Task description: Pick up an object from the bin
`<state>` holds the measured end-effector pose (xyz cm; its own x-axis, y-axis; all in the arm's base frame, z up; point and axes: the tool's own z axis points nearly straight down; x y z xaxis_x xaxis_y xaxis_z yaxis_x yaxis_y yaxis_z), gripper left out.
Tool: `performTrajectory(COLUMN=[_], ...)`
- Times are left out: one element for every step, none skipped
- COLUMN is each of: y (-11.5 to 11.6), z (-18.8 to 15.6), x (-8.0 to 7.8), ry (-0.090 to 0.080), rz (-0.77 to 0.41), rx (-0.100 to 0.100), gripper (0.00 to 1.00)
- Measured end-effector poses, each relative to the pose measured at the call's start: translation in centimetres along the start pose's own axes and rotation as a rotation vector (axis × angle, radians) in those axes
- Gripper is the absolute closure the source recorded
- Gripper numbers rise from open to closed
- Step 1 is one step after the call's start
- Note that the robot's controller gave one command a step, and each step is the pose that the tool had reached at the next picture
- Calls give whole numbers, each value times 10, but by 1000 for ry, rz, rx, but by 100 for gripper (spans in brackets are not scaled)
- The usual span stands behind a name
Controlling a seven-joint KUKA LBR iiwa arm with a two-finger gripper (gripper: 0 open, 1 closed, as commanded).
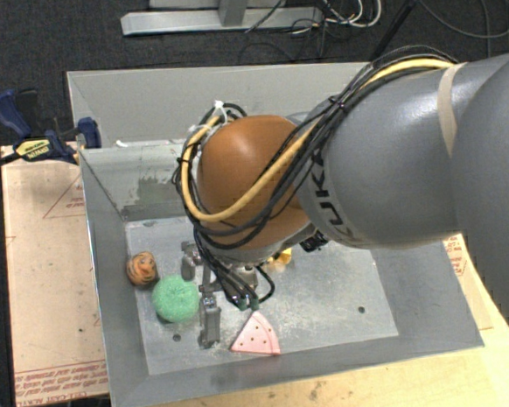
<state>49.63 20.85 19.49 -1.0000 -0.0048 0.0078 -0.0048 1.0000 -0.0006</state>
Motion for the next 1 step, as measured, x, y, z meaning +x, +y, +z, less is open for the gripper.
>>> performTrajectory(y=[-1], z=[-5], x=[-2], ry=[-8], rz=[5], rx=[-2], gripper=[0])
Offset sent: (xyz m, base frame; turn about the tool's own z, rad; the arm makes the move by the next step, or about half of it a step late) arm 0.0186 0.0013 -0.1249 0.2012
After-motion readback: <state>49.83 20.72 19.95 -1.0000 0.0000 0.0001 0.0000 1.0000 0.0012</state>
